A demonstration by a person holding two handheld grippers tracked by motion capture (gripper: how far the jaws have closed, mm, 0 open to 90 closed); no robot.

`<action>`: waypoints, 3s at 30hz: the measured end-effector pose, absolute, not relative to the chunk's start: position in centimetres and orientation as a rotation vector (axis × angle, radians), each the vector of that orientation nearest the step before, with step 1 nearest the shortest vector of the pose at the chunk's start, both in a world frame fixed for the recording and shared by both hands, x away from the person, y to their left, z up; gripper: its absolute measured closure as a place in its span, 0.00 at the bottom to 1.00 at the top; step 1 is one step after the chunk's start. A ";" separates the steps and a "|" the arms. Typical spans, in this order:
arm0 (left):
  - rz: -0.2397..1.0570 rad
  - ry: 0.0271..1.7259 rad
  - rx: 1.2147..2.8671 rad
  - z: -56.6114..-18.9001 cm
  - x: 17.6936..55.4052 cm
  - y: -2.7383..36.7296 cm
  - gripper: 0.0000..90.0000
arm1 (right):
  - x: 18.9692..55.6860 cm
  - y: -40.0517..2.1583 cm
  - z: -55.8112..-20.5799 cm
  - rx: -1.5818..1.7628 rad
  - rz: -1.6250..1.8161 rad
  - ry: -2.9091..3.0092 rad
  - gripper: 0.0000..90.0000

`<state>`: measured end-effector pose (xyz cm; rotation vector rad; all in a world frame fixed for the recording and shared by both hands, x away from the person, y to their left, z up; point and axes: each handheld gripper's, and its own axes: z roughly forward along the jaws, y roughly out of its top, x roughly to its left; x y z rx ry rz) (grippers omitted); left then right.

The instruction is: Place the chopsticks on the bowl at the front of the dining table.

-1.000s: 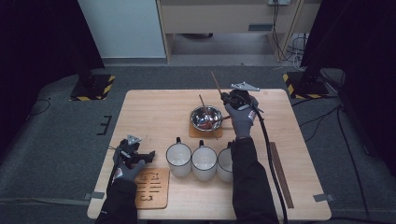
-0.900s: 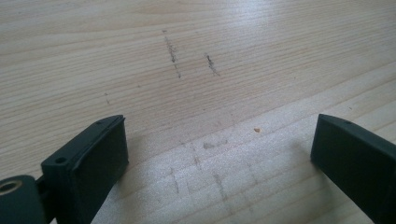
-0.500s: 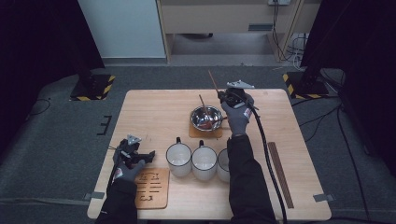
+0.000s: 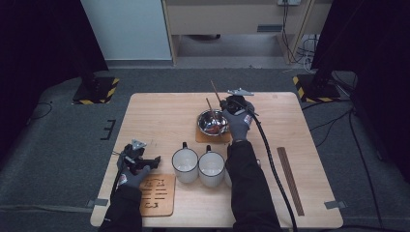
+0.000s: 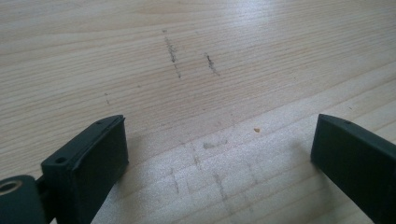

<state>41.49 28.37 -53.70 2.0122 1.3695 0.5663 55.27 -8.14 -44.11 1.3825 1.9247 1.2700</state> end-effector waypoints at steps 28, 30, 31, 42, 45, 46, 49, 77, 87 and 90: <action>0.567 1.370 2.012 -53.7 41.5 28.4 0.03 | 56.0 -6.9 -47.8 1.462 1.151 1.988 0.95; 0.566 1.370 2.013 -53.7 41.5 28.4 0.03 | 56.1 -6.8 -47.9 1.462 1.144 1.989 0.95; 0.567 1.369 2.013 -53.7 41.5 28.4 0.03 | 56.1 -6.8 -47.9 1.462 1.140 1.991 0.95; 0.567 1.370 2.012 -53.7 41.5 28.4 0.03 | 56.2 -6.5 -48.3 1.470 1.105 2.021 0.94; 0.567 1.370 2.013 -53.7 41.5 28.4 0.03 | 56.2 -6.4 -48.5 1.477 1.095 2.031 0.94; 0.567 1.369 2.013 -53.7 41.5 28.4 0.03 | 56.2 -6.4 -48.5 1.476 1.094 2.039 0.94; 0.567 1.370 2.012 -53.7 41.5 28.4 0.03 | 56.2 -6.4 -48.6 1.481 1.090 2.044 0.94; 0.566 1.370 2.012 -53.7 41.5 28.4 0.03 | 55.5 -6.8 -48.4 1.415 1.061 2.105 0.95; 0.567 1.369 2.012 -53.7 41.5 28.4 0.03 | 55.5 -6.5 -48.4 1.403 1.072 2.118 0.95; 0.566 1.369 2.013 -53.7 41.5 28.4 0.03 | 55.4 -6.6 -48.4 1.407 1.079 2.120 0.95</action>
